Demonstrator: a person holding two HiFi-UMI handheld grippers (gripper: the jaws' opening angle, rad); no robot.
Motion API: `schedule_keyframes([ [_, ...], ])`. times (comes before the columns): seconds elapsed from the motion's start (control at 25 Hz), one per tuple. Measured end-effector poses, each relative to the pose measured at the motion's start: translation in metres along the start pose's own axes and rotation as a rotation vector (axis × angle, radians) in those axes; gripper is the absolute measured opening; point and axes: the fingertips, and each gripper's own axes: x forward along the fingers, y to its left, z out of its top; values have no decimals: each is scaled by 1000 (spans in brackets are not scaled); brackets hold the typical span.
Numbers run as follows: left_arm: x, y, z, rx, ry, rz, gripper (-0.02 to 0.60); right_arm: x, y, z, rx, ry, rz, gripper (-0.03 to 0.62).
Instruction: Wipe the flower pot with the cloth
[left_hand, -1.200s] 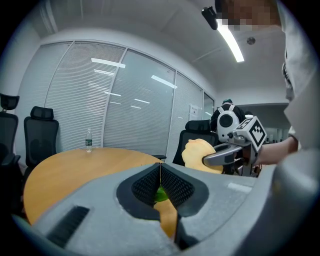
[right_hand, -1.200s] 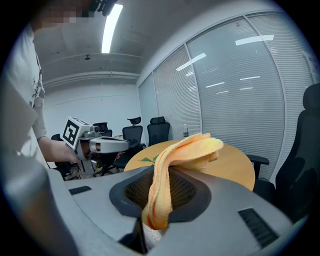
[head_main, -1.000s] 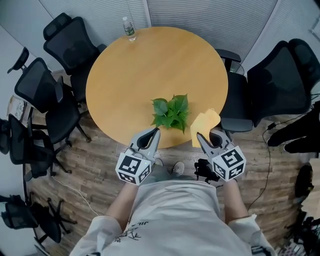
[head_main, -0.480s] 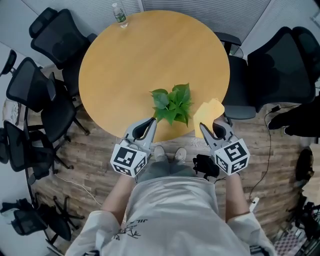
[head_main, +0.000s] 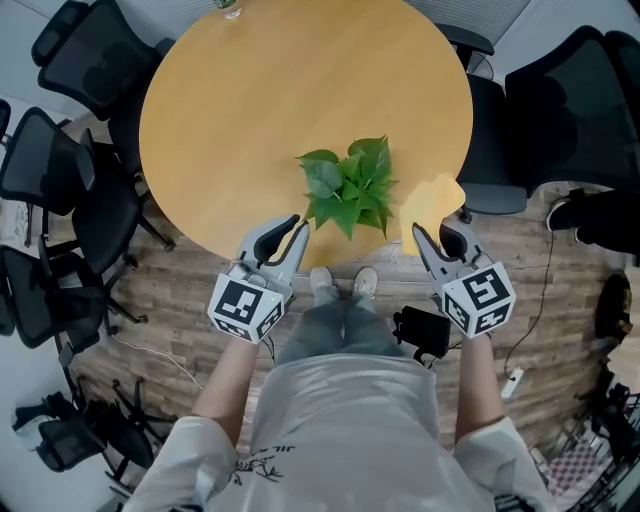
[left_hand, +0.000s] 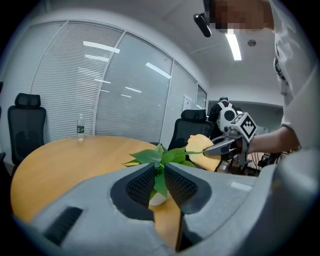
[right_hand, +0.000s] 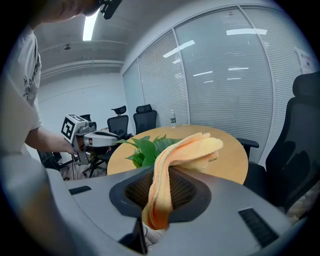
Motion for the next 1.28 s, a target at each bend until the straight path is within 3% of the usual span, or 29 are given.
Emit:
schedule_keyframes([
  [0.52,33,7,-64,70,97,-139,334,36,-24,-41,-16,74,-6,61],
  [1.0,85,10,-101,64,108,-226,390,83,-40,-64,-77,134,52,61],
  [1.28,105,12,-105,137,92,-293,390,117,-48,-65,-166,155,122,61],
])
